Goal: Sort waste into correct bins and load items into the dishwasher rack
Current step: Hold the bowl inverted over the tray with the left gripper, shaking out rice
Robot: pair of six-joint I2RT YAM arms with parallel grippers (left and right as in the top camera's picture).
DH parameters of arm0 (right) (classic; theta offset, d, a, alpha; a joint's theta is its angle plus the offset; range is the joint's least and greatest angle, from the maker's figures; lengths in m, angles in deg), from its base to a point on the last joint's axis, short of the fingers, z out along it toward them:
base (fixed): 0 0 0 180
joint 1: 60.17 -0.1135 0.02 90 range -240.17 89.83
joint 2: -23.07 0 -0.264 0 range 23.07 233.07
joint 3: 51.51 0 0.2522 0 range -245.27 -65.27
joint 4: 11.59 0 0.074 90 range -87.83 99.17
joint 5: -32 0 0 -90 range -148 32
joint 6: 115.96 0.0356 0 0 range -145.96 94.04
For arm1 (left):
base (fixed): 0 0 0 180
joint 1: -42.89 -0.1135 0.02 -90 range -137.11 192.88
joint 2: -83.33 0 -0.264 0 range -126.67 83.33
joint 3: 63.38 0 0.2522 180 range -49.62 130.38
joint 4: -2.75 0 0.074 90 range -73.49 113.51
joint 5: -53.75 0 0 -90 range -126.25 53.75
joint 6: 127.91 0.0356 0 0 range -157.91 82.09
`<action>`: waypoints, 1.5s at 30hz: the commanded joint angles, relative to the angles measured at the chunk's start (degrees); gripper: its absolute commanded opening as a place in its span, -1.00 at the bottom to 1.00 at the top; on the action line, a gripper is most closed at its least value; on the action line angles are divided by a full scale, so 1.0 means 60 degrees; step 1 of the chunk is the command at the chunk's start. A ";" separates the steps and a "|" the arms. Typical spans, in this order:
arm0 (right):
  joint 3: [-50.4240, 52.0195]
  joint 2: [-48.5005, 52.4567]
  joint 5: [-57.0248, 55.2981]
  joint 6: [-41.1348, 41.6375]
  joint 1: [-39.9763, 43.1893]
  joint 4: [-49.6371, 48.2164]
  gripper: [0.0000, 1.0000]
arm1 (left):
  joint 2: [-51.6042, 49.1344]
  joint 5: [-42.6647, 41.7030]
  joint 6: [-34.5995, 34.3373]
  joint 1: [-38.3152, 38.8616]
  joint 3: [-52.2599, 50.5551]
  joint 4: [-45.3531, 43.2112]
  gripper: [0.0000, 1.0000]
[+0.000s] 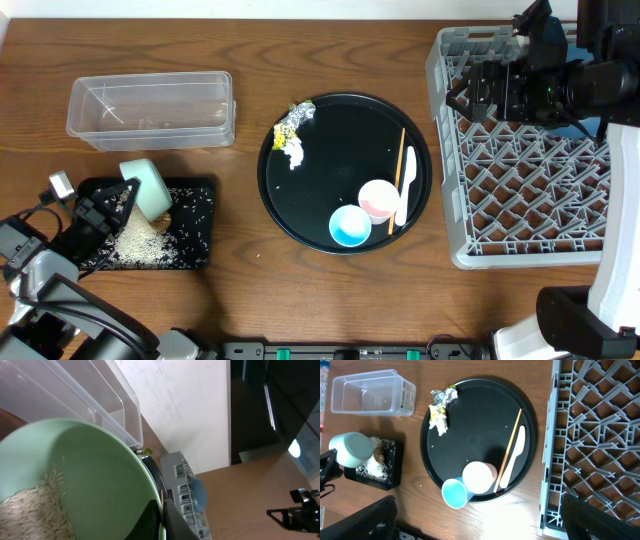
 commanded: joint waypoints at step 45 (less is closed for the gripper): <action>0.0018 -0.0040 0.0011 -0.0095 -0.0080 -0.0011 0.99 | 0.1086 0.0051 -0.3610 -0.0958 -0.0025 -0.0630 -0.87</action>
